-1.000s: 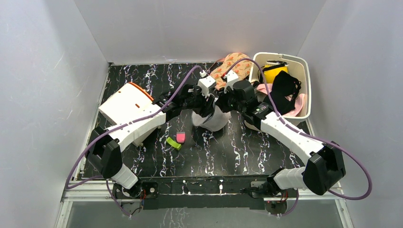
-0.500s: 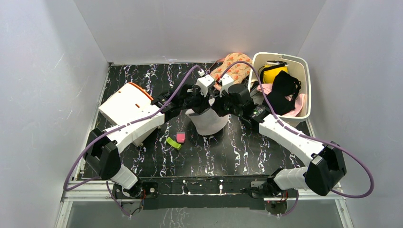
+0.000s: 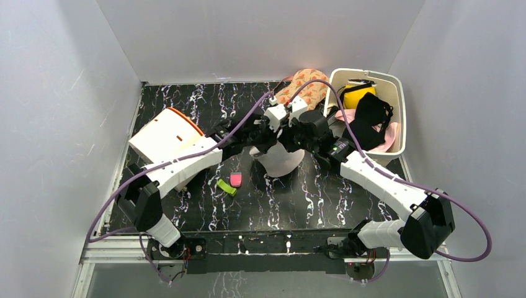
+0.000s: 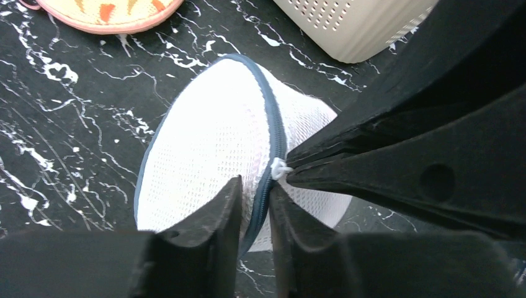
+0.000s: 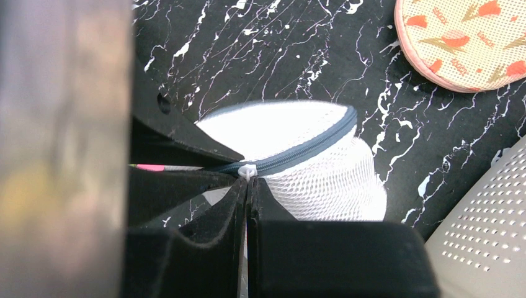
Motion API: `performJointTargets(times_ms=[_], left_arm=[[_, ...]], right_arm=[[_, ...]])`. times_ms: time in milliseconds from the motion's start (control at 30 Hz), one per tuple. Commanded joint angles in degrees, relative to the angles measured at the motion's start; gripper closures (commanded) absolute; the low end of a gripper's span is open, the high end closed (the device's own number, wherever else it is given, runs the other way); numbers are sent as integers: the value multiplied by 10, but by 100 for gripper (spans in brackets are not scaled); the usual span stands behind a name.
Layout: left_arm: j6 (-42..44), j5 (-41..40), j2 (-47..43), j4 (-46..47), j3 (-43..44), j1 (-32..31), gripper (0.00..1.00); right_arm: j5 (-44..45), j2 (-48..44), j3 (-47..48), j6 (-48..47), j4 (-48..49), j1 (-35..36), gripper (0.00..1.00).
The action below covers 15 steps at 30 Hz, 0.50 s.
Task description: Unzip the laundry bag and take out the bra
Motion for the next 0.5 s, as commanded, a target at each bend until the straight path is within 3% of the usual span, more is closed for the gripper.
performJointTargets(times_ms=[0, 167, 467], left_arm=[[19, -36, -34, -8, 1, -13, 95], [26, -52, -77, 26, -27, -20, 100], [32, -91, -138, 75, -67, -23, 100]], right_arm=[[45, -15, 23, 6, 35, 3, 100], [92, 1, 25, 21, 19, -6, 100], [73, 20, 34, 38, 18, -53, 100]])
